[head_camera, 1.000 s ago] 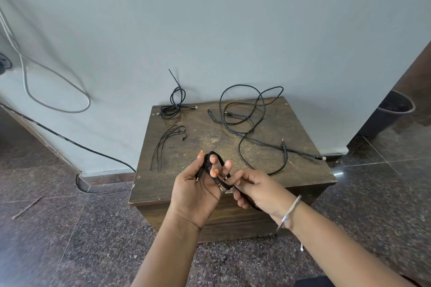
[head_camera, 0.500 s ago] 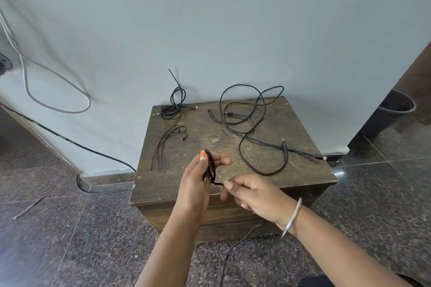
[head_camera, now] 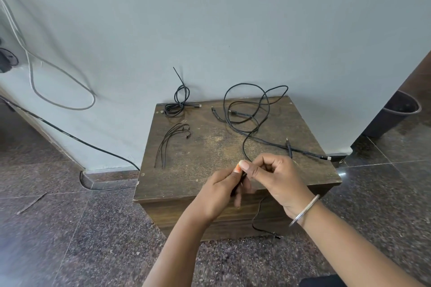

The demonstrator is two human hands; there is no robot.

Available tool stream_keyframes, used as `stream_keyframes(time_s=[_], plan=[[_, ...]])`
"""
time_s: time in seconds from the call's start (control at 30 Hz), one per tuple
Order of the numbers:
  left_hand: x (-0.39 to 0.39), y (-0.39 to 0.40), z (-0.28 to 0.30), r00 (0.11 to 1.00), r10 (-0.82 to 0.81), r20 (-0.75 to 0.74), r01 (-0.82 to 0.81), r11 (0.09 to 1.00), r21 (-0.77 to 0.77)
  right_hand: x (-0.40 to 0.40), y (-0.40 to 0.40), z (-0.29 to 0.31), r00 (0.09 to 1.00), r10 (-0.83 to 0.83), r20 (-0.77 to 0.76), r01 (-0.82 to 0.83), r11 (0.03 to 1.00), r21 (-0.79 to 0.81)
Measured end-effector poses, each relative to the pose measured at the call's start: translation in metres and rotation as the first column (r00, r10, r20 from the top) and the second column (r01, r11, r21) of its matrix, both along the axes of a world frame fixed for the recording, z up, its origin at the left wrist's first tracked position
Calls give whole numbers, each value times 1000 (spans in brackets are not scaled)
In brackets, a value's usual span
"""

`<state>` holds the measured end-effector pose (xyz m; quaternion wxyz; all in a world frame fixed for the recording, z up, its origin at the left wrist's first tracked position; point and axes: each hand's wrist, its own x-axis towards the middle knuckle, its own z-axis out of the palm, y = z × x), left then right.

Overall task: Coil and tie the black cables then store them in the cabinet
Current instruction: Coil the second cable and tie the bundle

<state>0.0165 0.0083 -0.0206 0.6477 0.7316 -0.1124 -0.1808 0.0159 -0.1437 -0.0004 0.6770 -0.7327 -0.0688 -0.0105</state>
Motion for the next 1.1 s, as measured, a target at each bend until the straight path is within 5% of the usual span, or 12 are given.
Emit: stream_keyframes(time_s=[0.1, 0.33, 0.47, 0.63, 0.8, 0.93, 1.1], plan=[[0, 1, 1, 977, -59, -204, 10, 972, -235, 4, -2, -5, 998, -60, -18, 60, 997, 48], [-1, -1, 6, 914, -123, -386, -101, 853, -512, 12, -5, -16, 990, -127, -64, 128, 992, 18], [0, 0, 10, 899, -90, -429, -254, 692, -676, 10, 1, -26, 988, 26, -150, -29, 999, -18], [6, 8, 9, 886, 32, -462, -410, 517, -751, 0, 11, -33, 958, 131, -253, -213, 919, -332], [10, 14, 6, 888, 111, -446, -422, 581, -696, -6, 18, -26, 942, 223, -253, -308, 874, -377], [9, 15, 3, 926, 249, -284, -366, 774, -516, -6, 15, -15, 964, 209, -165, -256, 899, -355], [6, 7, 3, 970, 241, -37, -244, 950, -197, -5, 10, -9, 977, 123, -174, -143, 984, -104]])
